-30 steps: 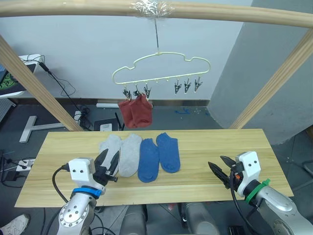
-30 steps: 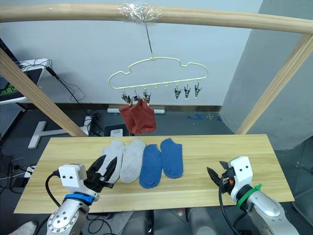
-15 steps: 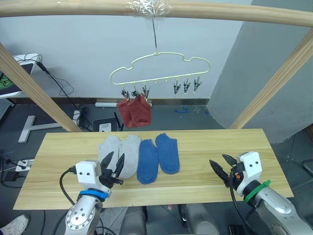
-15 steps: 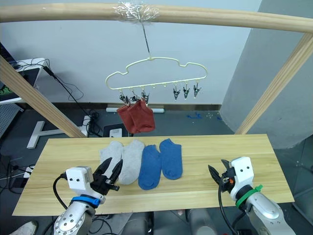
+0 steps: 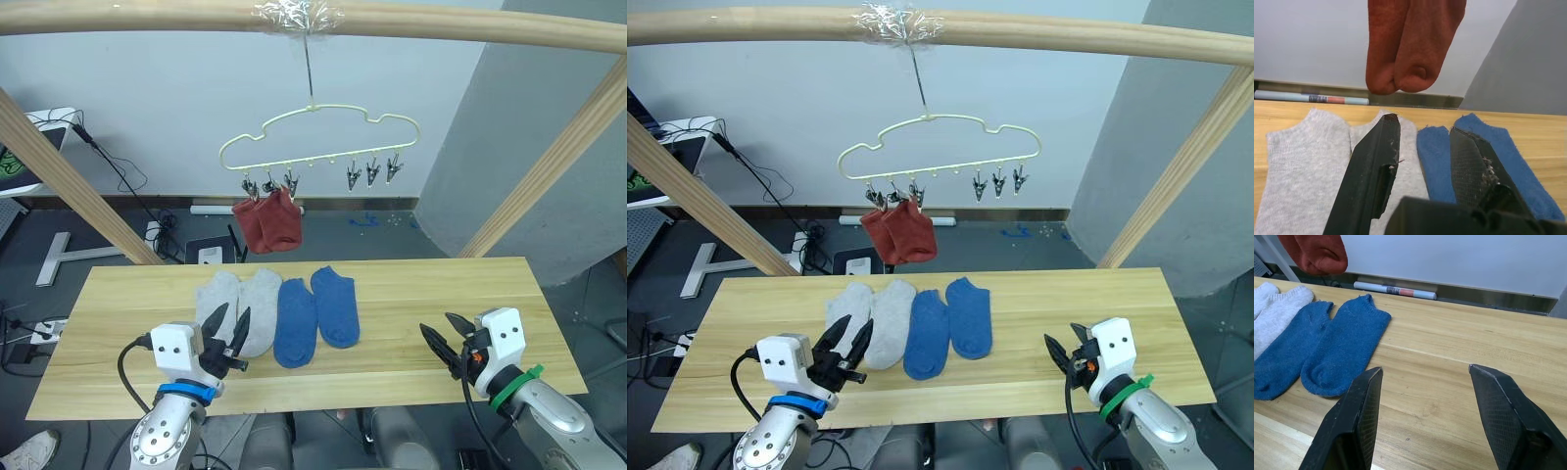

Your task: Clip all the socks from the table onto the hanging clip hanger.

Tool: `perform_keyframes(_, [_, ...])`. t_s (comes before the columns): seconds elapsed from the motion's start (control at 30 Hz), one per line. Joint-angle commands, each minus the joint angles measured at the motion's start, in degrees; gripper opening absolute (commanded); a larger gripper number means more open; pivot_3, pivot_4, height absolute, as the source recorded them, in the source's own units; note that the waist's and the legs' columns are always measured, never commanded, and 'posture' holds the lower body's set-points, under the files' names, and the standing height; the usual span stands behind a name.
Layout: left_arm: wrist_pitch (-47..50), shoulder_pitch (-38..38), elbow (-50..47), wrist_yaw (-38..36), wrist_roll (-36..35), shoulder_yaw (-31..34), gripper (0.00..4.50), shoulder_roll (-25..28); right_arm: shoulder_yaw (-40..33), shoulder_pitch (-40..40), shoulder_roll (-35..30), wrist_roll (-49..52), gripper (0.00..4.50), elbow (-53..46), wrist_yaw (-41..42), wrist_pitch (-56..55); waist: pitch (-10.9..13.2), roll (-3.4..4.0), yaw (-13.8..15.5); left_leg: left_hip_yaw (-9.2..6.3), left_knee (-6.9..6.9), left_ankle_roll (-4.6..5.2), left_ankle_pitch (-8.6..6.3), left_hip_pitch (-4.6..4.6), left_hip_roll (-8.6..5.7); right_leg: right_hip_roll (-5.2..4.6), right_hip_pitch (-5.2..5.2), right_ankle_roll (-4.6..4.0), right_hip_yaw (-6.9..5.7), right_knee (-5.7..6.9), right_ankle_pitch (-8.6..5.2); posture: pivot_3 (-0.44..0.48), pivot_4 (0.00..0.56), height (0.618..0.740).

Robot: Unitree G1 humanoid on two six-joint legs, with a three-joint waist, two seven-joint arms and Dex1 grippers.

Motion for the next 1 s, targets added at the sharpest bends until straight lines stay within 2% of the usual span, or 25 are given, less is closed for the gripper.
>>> perform_keyframes(0.03, [0.15, 0.99, -2.93, 0.90, 0.81, 0.58, 1.94, 0.15, -1.04, 0.70, -0.23, 1.27, 2.90, -1.57, 0.66, -1.25, 0.00, 0.00, 0.00, 0.00, 0.00, 0.00, 0.00, 0.00, 0.00, 0.00, 0.00, 0.00, 0.00, 0.00, 0.00, -0.229, 0.227, 0.740])
perform_keyframes(0.37, [0.35, 5.99, -4.98, 0.94, -0.34, 4.76, 1.94, 0.60, -2.28, 1.35, -1.31, 2.77, 2.90, -1.10, 2.58, -1.17, 0.00, 0.00, 0.16, -0.01, -0.02, -0.01, -0.01, 0.00, 0.01, -0.03, -0.02, -0.05, -0.01, -0.01, -0.03, -0.193, 0.225, 0.740])
perform_keyframes(0.5, [0.25, 6.79, -5.21, 0.68, -0.68, 4.85, 2.70, 0.37, -2.16, 0.70, -1.86, 3.01, 2.95, -0.36, 2.91, -1.21, 0.00, 0.00, 0.37, -0.03, -0.01, -0.01, -0.01, 0.00, 0.00, -0.07, -0.03, -0.05, -0.01, -0.02, -0.03, -0.184, 0.223, 0.740])
perform_keyframes(0.63, [1.33, 7.00, -6.27, 2.29, 1.17, 4.55, 3.98, 0.04, -1.92, 0.20, -2.11, 3.22, 2.95, 0.09, 3.14, -1.13, 0.00, 0.00, 0.56, -0.03, -0.03, -0.02, -0.02, -0.01, 0.00, -0.08, -0.03, -0.05, -0.02, -0.08, -0.04, -0.170, 0.220, 0.740])
perform_keyframes(0.7, [1.90, 7.28, -6.98, 2.37, 1.06, 4.33, 4.47, -0.08, -1.87, 0.12, -2.22, 3.22, 2.95, 0.27, 3.32, -1.15, 0.00, 0.00, 0.59, -0.02, -0.07, -0.02, -0.02, -0.02, 0.00, -0.08, -0.03, -0.06, -0.03, -0.13, -0.04, -0.170, 0.220, 0.740])
perform_keyframes(0.87, [2.94, 7.58, -8.04, 2.23, 0.79, 4.12, 4.47, -0.14, -1.80, -0.01, -2.29, 3.20, 2.95, 0.42, 3.59, -1.16, 0.00, 0.00, 0.67, 0.00, -0.12, -0.02, -0.02, -0.04, 0.00, -0.06, -0.02, -0.05, -0.04, -0.19, -0.04, -0.166, 0.219, 0.740])
perform_keyframes(1.0, [1.68, 7.72, -8.90, 2.39, 0.69, 4.70, 3.60, -0.54, -1.67, 0.07, -2.26, 3.05, 2.95, 0.56, 3.69, -1.11, 0.00, 0.00, 0.70, -0.01, -0.10, -0.02, -0.02, -0.04, 0.00, -0.06, -0.01, -0.05, -0.04, -0.19, -0.04, -0.163, 0.222, 0.740])
